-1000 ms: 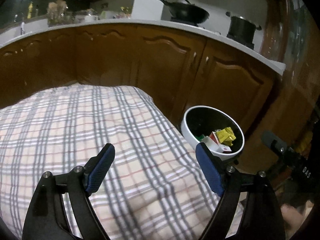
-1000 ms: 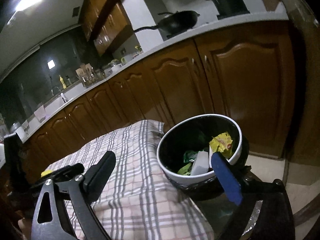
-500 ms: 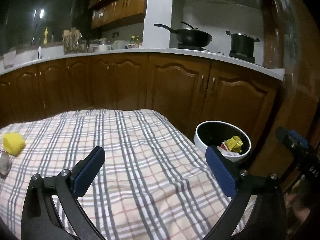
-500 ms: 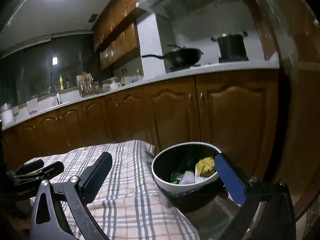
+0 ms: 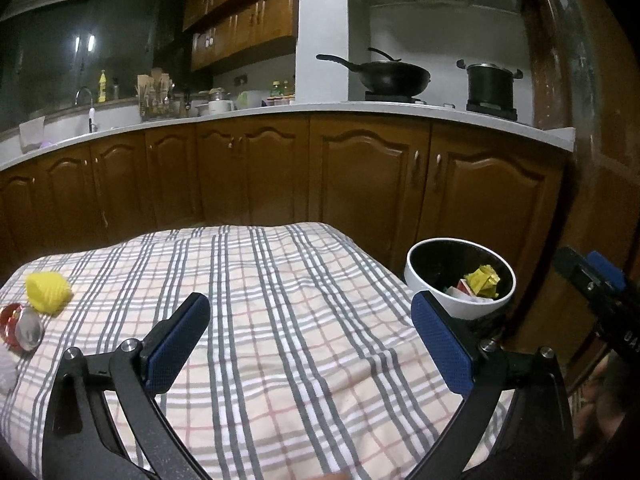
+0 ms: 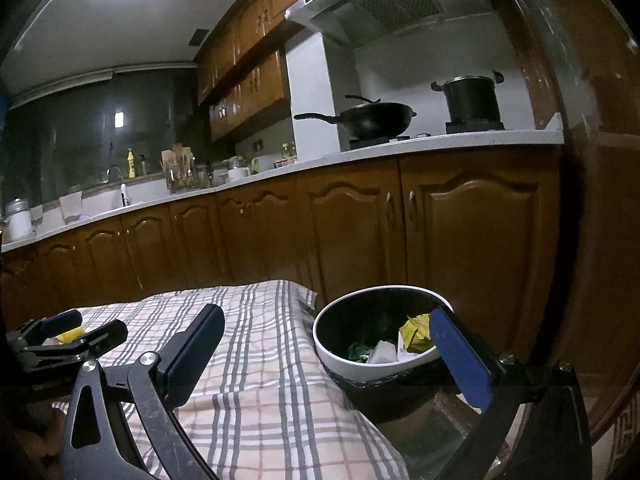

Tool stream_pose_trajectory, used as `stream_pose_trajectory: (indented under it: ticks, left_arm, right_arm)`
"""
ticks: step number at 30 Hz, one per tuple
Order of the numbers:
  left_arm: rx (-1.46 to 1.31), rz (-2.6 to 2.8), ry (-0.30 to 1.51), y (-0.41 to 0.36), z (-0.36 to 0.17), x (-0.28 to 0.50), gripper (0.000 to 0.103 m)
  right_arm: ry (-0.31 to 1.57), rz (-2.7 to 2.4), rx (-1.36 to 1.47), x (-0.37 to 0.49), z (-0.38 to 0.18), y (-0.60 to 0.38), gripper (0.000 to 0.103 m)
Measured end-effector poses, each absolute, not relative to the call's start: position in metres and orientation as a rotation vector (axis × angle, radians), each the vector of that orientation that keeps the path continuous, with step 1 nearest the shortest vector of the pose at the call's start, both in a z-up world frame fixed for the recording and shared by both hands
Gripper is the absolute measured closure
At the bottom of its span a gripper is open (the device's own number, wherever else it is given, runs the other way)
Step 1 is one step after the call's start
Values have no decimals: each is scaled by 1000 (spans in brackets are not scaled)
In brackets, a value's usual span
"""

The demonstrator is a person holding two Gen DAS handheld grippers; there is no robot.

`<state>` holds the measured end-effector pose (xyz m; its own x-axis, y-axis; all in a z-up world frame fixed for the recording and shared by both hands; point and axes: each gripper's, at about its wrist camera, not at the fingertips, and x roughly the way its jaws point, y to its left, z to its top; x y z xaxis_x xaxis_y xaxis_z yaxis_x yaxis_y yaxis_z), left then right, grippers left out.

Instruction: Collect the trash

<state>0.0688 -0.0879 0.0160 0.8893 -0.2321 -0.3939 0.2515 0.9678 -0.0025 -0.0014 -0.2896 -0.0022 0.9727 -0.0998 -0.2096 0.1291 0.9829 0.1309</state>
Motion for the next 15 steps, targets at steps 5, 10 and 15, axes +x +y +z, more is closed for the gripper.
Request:
stream_pose_trajectory:
  ticks: [5,10,15]
  left_arm:
    - [50,-246,393,-88,16,67,0]
    - [52,-243,381,-88,18,63,0]
    - [51,-242,374,-88,19,61,0]
  right_arm:
    - [197,-110,143,-3,-1,-288,0]
    - [190,-104,141,-5,0,-287,0]
    - [190,-101,139,-6,1,-285,0]
